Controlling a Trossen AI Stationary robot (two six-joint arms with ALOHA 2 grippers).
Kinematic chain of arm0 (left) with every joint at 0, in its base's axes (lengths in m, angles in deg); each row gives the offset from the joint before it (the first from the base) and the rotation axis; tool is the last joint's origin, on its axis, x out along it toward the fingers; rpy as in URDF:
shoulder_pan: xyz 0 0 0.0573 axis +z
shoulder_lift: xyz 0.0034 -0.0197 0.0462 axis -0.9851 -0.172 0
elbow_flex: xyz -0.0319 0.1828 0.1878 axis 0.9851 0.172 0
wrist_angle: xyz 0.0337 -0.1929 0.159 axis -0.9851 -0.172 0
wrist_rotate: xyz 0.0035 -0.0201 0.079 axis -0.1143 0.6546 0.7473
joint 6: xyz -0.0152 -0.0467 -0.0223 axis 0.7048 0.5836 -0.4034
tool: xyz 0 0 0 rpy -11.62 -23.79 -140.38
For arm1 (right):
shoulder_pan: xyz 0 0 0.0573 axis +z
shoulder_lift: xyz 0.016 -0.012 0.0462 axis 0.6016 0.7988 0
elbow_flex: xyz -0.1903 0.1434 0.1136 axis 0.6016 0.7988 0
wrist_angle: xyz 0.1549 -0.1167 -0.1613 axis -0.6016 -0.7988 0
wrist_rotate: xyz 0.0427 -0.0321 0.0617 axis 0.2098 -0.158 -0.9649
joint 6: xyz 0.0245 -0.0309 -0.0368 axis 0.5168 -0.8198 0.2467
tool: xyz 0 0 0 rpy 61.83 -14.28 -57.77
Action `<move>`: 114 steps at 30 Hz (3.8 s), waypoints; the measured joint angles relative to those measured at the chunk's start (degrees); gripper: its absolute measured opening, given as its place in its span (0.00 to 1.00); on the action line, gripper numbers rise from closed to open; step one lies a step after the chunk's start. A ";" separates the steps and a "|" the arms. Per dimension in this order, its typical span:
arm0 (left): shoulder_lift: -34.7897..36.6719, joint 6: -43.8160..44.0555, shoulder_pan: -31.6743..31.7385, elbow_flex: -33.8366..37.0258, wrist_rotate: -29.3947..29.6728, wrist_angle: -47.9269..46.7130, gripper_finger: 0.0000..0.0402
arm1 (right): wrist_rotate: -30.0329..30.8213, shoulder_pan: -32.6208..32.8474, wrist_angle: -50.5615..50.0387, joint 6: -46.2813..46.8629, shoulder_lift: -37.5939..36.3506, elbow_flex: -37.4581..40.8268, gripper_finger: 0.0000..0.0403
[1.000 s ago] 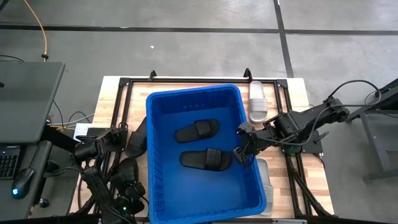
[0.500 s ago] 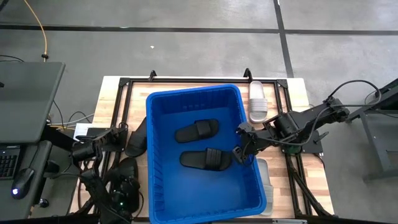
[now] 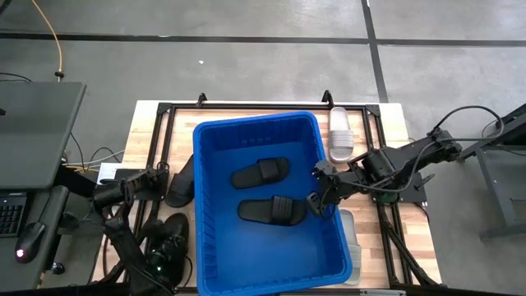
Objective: Pick and place slides into bin
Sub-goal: Put the bottom black slide in the bin
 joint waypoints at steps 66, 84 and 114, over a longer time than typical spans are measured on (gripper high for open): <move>9.15 -62.94 11.36 -56.07 44.00 -0.37 0.00 | -29.05 -7.13 50.91 14.28 2.68 0.02 0.57; 9.08 -76.67 14.32 -56.07 48.50 1.77 0.00 | -28.20 -9.60 61.62 21.22 9.09 0.02 0.57; 9.95 -59.24 15.69 -56.08 45.74 -0.01 0.28 | -10.90 -7.38 40.70 7.02 5.63 -0.04 0.02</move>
